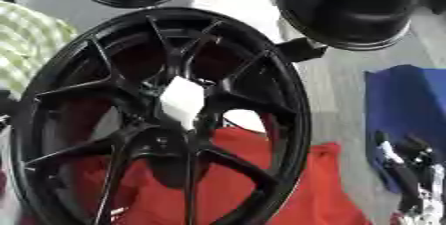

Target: Pull the pin out of the wheel hub.

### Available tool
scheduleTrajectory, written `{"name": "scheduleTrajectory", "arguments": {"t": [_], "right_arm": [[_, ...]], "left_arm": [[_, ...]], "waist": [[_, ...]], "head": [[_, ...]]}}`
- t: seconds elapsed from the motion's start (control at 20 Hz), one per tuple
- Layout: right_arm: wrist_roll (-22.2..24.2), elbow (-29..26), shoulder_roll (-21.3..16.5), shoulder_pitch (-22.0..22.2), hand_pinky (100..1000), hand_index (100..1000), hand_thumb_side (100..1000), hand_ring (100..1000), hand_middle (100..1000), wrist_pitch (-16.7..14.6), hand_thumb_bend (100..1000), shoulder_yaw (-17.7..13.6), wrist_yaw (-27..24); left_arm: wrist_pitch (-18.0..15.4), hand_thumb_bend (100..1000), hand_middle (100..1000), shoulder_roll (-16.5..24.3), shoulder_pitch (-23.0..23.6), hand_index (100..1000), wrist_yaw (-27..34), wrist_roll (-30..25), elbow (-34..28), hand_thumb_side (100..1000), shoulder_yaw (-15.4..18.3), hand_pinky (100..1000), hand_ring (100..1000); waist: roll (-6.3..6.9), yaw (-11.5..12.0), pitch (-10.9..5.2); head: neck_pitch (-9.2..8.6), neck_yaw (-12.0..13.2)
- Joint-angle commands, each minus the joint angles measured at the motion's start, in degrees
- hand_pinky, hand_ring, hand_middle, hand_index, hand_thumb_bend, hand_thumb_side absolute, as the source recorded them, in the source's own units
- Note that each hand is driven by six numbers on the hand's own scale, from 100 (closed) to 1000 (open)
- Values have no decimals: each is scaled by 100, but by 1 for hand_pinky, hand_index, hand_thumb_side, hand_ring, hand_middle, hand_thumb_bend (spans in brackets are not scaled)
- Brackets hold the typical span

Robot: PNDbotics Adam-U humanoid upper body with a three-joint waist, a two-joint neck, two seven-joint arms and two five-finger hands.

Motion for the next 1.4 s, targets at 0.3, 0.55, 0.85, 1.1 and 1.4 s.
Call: {"name": "scheduleTrajectory", "arguments": {"t": [0.3,0.55,0.85,1.1,1.4], "right_arm": [[-25,-128,-178,-50,626,694,222,758,561,-7,613,-35,54],[28,-708,-367,-127,634,703,219,770,574,-34,600,-195,401],[564,-1650,-1223,190,672,718,212,784,597,-162,601,-57,980],[1026,-2401,-1972,438,694,721,211,779,601,-337,610,226,1442],[1594,-3324,-2896,457,742,726,211,773,612,-141,641,485,2011]], "left_arm": [[-25,100,531,89,-66,671,-10,5,-72,894,28,557,576],[-29,100,531,122,-37,670,15,46,-79,894,72,557,576],[-20,100,530,228,36,670,-11,53,-84,894,86,557,576],[-9,100,531,299,66,671,-48,38,-99,894,81,557,577],[-6,100,531,331,64,671,-73,20,-106,895,61,557,577]], "waist": [[17,10,-146],[-3,37,-133],[-98,19,-158],[-183,23,-165],[-274,66,-165]], "head": [[-86,3],[-87,117],[35,27],[51,12],[0,-12]]}}
